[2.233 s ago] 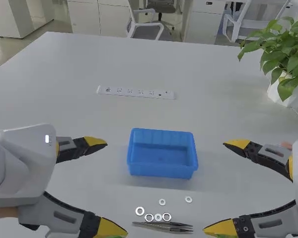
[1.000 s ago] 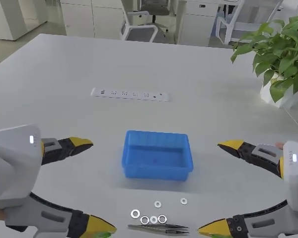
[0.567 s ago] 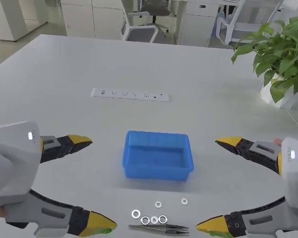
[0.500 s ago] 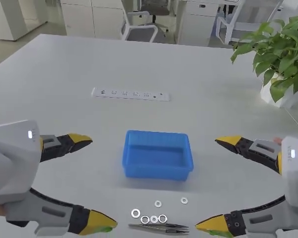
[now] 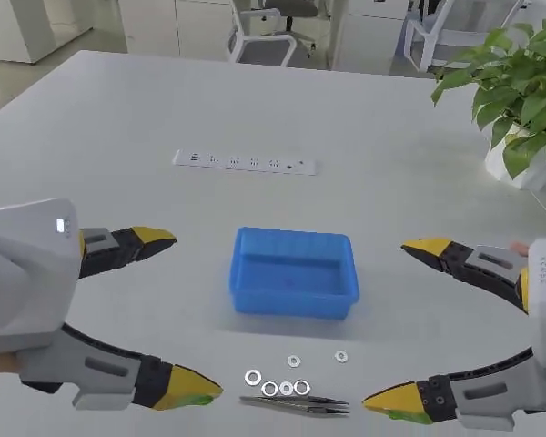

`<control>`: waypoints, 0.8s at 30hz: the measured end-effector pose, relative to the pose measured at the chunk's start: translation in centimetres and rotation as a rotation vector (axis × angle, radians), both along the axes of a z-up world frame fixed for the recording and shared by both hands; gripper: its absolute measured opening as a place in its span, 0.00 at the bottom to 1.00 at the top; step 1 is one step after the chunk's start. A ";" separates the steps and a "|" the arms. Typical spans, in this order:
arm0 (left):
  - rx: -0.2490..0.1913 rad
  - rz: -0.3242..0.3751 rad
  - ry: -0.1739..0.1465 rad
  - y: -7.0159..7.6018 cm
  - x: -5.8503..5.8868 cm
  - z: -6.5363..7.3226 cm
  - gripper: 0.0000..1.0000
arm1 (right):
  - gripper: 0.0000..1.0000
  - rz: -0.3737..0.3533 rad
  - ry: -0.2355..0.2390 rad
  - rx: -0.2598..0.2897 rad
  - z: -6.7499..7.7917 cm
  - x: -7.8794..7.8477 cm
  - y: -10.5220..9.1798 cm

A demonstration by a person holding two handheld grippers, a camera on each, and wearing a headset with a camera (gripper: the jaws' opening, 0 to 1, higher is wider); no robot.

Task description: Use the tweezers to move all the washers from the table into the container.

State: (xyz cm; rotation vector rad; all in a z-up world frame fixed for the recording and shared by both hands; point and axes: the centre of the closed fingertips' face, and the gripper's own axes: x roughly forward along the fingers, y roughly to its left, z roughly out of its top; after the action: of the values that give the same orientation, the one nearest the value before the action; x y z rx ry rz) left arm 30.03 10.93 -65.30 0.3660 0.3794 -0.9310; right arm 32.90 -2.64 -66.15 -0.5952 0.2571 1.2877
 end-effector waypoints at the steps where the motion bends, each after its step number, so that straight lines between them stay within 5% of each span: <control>1: 0.000 -0.002 0.001 0.0 0.0 0.0 0.99 | 0.97 0.000 0.001 0.000 0.0 0.0 0.0; 10: 0.016 -0.028 0.021 -0.6 -0.1 -1.4 0.96 | 0.93 -0.009 0.030 -0.023 -1.1 -0.1 0.2; 12: 0.027 -0.072 -0.056 -1.0 -0.1 -0.9 0.88 | 0.87 0.002 0.031 -0.049 -1.6 -0.3 0.2; 15: 0.001 -0.049 0.022 -1.0 -0.4 -1.6 0.92 | 0.85 0.009 0.048 -0.054 -2.3 -0.5 0.4; 19: 0.045 -0.062 0.044 -0.8 -0.6 -3.1 0.90 | 0.83 0.015 0.069 -0.072 -3.2 -0.6 0.8; 24: -0.014 -0.065 0.088 -1.7 -0.9 -3.9 0.85 | 0.77 0.034 0.078 -0.094 -4.2 -0.9 1.0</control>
State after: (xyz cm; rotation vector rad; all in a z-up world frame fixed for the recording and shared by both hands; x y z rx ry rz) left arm 29.16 9.27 -69.24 0.3272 0.4437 -1.0152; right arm 31.99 -1.62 -70.38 -0.6320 0.3753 1.3389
